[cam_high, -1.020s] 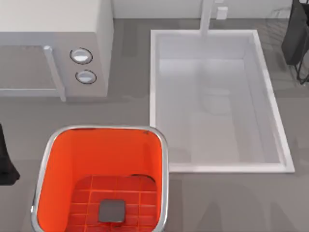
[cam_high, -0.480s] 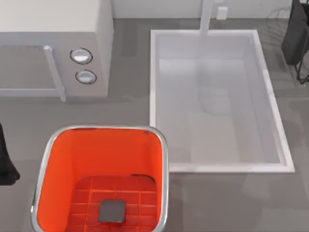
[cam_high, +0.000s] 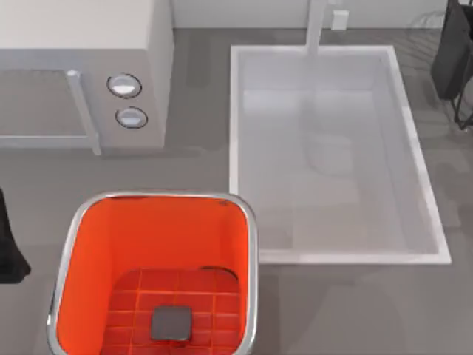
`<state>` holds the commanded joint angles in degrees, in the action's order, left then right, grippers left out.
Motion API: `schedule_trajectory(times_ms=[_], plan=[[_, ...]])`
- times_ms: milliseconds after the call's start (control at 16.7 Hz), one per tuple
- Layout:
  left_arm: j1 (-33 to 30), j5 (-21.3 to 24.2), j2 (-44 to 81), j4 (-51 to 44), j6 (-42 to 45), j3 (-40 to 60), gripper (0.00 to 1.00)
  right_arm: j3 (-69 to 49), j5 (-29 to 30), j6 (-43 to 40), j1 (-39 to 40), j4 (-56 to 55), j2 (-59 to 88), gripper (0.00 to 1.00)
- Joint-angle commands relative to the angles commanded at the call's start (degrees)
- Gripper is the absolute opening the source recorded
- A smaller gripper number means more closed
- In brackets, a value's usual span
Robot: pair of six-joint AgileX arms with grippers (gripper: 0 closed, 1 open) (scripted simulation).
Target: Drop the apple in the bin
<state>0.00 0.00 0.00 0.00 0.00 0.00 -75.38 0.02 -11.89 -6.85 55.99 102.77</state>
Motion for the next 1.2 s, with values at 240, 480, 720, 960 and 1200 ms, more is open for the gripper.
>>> schedule_trajectory(times_ms=[240, 480, 720, 960, 1200], plan=[[0.0, 0.0, 0.0, 0.0, 0.0, 0.0, 1.0, -7.41, 0.02, -1.13, -0.6, 4.73, 9.11, 1.0], [0.0, 0.0, 0.0, 0.0, 0.0, 0.0, 1.0, -8.38, 0.03, -1.28, -0.68, 5.31, 10.14, 1.0], [0.0, 0.0, 0.0, 0.0, 0.0, 0.0, 1.0, -7.44, 0.03, -1.12, -0.47, 4.2, 10.47, 1.0], [0.0, 0.0, 0.0, 0.0, 0.0, 0.0, 1.0, -3.02, 0.05, -1.1, -0.54, -3.88, 13.51, 1.0], [0.0, 0.0, 0.0, 0.0, 0.0, 0.0, 1.0, 0.25, 0.07, -1.1, -0.59, -9.06, 15.89, 1.0]])
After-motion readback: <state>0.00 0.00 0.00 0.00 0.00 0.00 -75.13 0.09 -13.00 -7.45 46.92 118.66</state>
